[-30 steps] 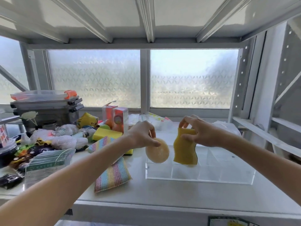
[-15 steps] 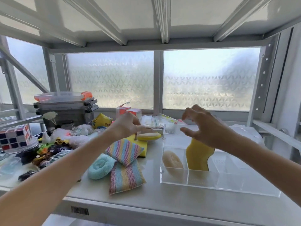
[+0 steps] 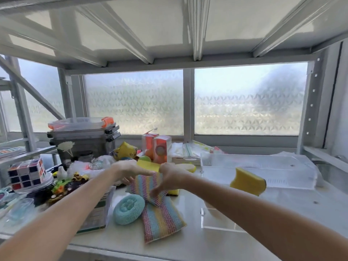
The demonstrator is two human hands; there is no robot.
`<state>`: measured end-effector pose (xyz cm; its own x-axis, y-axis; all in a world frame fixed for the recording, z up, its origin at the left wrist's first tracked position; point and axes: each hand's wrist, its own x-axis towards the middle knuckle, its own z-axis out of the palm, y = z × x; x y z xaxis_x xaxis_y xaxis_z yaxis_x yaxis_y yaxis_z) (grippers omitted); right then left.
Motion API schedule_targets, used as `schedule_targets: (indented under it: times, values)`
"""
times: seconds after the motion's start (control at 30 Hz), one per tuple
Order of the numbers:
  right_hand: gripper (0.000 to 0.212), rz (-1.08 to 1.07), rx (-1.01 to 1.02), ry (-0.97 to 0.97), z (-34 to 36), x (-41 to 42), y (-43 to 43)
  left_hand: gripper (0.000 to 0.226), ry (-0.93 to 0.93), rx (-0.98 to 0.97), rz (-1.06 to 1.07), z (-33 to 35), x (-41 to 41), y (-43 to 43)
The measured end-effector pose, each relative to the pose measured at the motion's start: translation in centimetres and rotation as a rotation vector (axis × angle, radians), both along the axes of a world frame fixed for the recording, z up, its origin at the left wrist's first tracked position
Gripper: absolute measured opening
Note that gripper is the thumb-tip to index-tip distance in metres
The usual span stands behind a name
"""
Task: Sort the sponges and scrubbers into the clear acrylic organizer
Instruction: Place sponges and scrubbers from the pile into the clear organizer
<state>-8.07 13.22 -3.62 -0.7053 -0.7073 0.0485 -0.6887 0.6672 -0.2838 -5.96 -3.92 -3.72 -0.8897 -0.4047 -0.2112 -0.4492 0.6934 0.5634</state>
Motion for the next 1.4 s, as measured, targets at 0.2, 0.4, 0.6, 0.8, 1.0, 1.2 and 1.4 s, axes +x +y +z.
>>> schedule_targets:
  times: [0.2,0.4,0.6,0.8,1.0,1.2,1.4]
  values:
    - [0.041,0.086,-0.398,-0.202,3.4,-1.4,3.0,0.073,0.335,0.164,-0.198,3.2,1.8,0.7]
    - [0.030,0.053,-0.591,-0.127,9.3,-3.4,10.6,0.025,0.770,0.341,-0.299,8.1,-0.1,8.0]
    - [0.025,-0.142,-0.599,-0.014,11.5,-7.1,21.1,0.041,0.678,0.349,-0.412,9.3,-5.2,17.6]
    - [0.019,-0.273,-0.129,0.071,5.9,-11.3,24.6,0.028,0.431,-0.204,-0.497,6.5,-7.7,19.5]
    - [0.021,0.001,-0.267,0.372,6.5,-4.6,18.5,0.010,0.269,-0.390,-0.294,6.8,-2.9,7.5]
    - [0.064,0.465,0.270,0.143,0.1,5.7,9.8,0.061,-0.085,-0.462,-0.157,2.1,-2.4,0.2]
    - [0.031,0.522,0.259,0.561,-4.6,5.1,8.0,0.062,-0.076,-0.850,-0.317,-1.1,-4.4,-0.2]
